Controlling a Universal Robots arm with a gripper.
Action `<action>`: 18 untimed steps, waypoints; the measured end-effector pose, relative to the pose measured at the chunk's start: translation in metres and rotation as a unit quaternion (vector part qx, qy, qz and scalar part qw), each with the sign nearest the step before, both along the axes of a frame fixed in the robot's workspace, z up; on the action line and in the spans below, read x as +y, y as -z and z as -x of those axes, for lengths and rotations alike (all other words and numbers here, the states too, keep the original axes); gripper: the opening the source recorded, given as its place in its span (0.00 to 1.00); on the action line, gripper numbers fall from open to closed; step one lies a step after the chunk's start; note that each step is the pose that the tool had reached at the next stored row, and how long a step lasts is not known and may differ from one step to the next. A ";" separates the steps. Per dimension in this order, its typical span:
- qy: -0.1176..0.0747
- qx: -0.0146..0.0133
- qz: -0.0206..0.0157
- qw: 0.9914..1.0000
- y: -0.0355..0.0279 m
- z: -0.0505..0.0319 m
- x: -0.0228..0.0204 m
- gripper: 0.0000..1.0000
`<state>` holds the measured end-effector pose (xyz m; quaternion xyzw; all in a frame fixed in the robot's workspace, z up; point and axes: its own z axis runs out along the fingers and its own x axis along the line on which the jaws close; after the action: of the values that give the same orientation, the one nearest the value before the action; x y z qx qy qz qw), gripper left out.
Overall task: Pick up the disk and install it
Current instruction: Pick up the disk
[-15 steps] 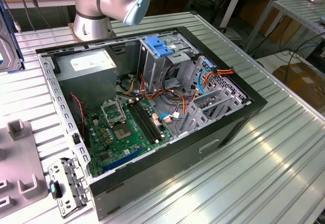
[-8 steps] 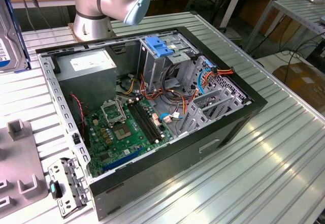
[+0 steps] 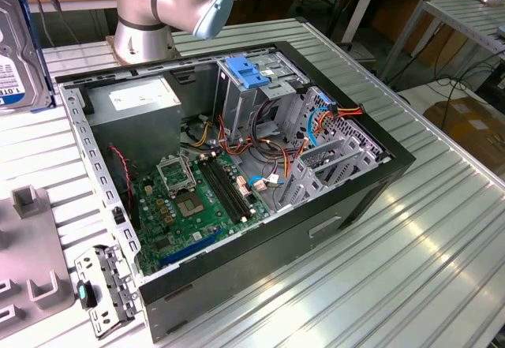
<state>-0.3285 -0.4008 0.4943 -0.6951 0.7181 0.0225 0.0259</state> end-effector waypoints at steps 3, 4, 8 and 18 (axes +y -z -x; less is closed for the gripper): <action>0.000 0.000 0.000 1.000 0.0000 -0.0038 -0.0007 0.37; 0.000 0.000 0.000 1.000 0.0000 -0.0076 -0.0009 0.37; 0.000 0.000 0.000 1.000 0.0001 -0.0169 -0.0011 0.37; 0.000 0.000 0.000 1.000 0.0001 -0.0386 -0.0015 0.37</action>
<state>-0.2899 -0.4022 0.4942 -0.6951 0.7181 0.0227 0.0258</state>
